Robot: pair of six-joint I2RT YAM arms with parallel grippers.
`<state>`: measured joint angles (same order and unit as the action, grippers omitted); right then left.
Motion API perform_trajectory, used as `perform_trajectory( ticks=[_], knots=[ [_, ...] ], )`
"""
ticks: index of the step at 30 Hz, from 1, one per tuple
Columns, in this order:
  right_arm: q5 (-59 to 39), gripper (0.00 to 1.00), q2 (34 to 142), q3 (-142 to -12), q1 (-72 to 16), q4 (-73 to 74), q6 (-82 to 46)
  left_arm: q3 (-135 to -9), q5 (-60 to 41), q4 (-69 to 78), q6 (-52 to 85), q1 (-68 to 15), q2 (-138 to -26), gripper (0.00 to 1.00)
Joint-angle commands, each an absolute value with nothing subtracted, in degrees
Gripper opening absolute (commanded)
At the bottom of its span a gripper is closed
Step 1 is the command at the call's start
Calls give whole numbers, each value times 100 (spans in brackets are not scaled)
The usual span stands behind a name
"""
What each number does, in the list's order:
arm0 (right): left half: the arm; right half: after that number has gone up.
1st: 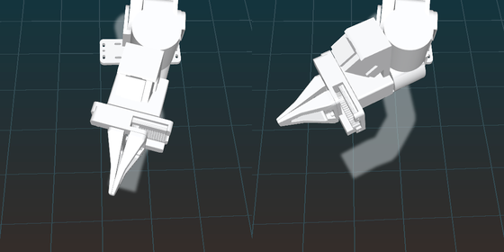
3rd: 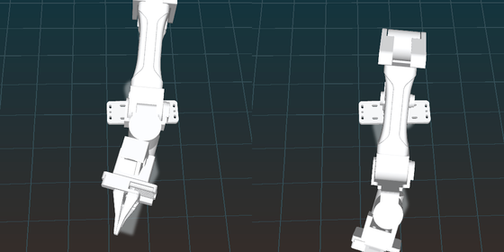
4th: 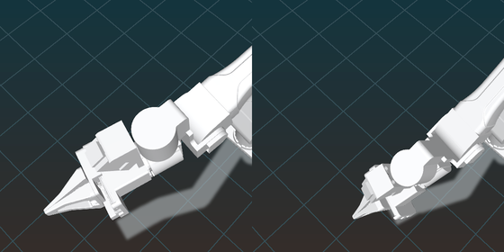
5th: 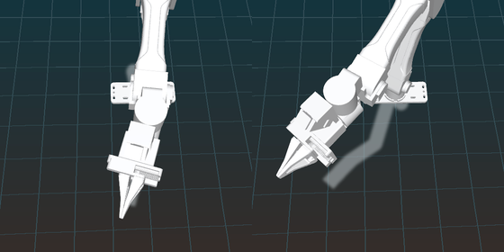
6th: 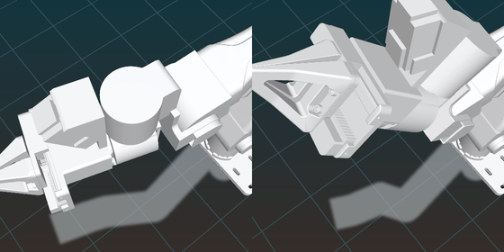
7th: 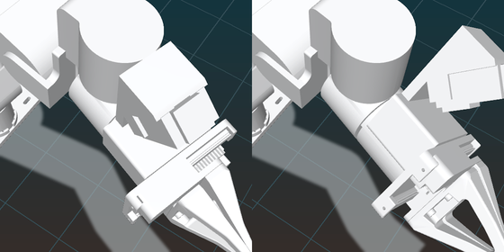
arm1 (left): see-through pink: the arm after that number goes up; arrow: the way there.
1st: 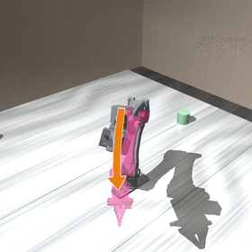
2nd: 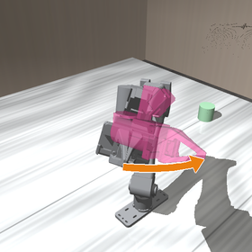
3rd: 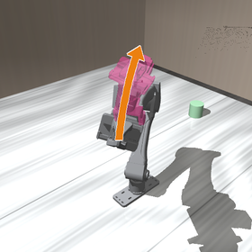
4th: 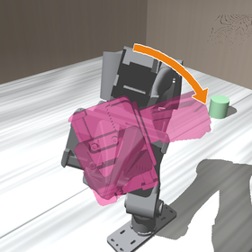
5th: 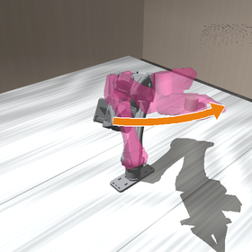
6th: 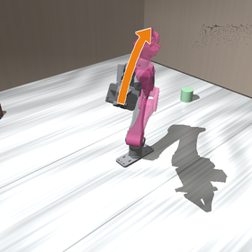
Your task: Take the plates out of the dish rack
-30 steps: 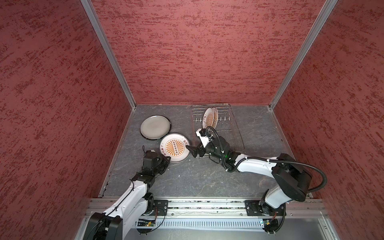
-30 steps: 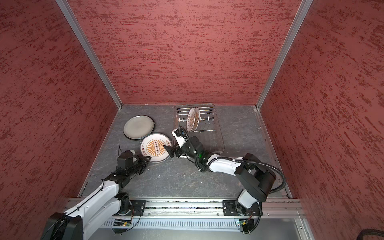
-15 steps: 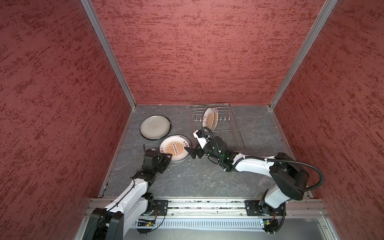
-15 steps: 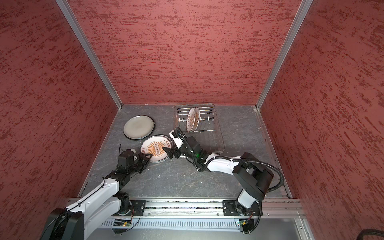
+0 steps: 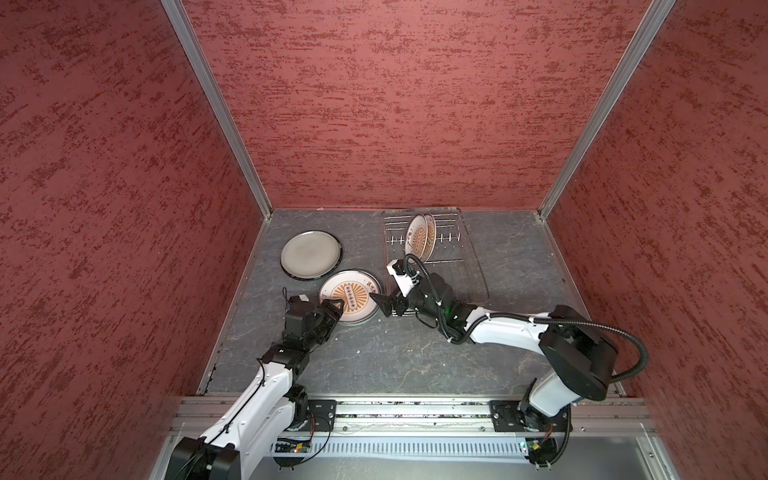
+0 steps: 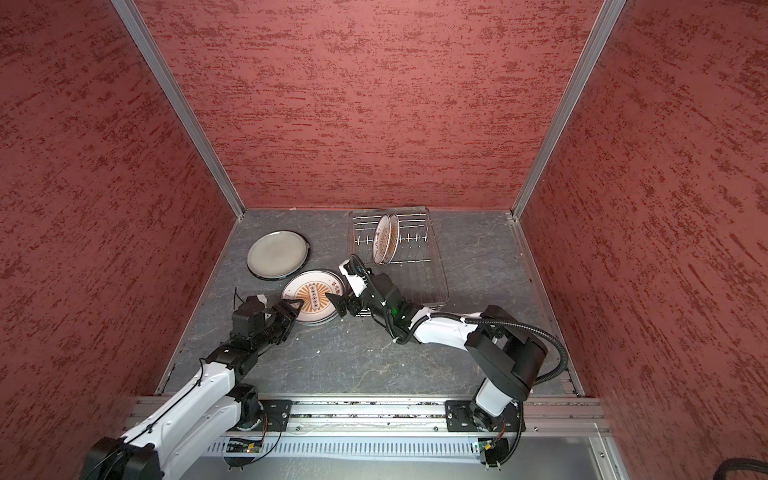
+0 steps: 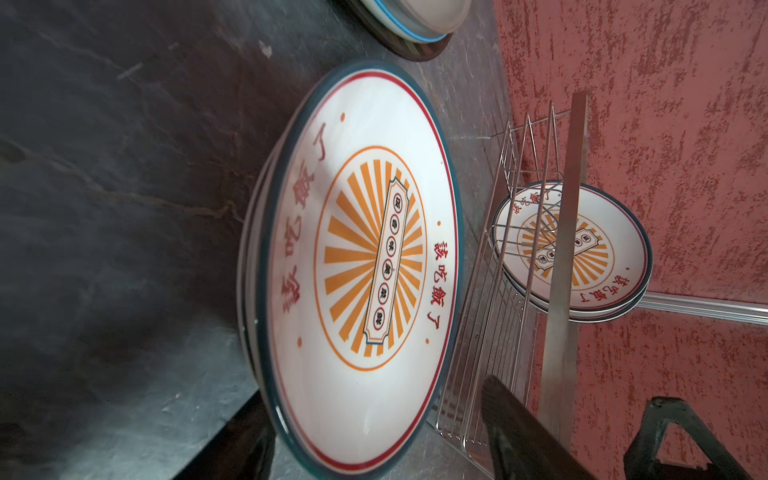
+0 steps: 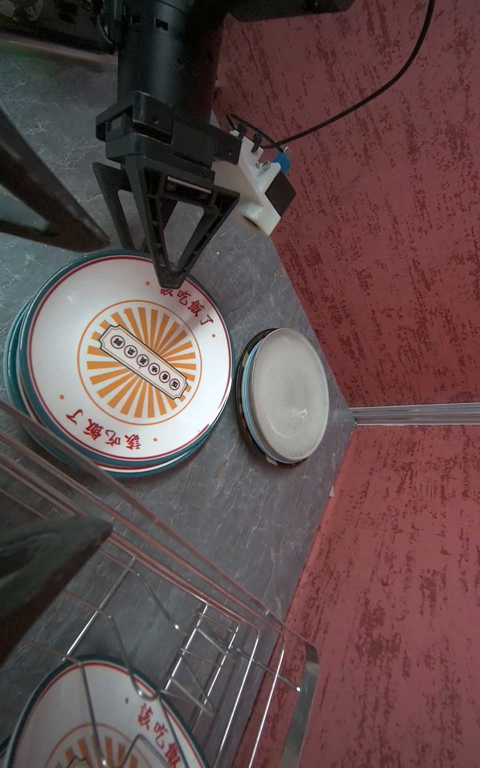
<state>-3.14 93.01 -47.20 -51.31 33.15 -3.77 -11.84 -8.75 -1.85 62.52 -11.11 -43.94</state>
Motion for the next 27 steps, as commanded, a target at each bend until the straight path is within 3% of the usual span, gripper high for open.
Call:
perform_trajectory(
  ticks=[1, 6, 17, 20, 27],
  knots=[
    [-104, 99, 9324, -4808, -5177, 3408, -234, -1252, -634, -369, 6187, -1136, -4287, 73],
    [-94, 99, 9345, -4819, -5177, 3422, -229, -1207, -632, -141, 6285, -1302, -4461, 69],
    [68, 99, 9322, -4761, -5177, 3441, -188, -1209, -552, -437, 6331, -1362, -4154, 72],
    [70, 99, 9261, -4697, -5177, 3469, -189, -1142, -690, -328, 6287, -1326, -4060, 79],
    [377, 99, 9025, -4368, -5177, 4002, -318, -1182, -588, -551, 6249, -1326, -3896, 83]
  ],
)
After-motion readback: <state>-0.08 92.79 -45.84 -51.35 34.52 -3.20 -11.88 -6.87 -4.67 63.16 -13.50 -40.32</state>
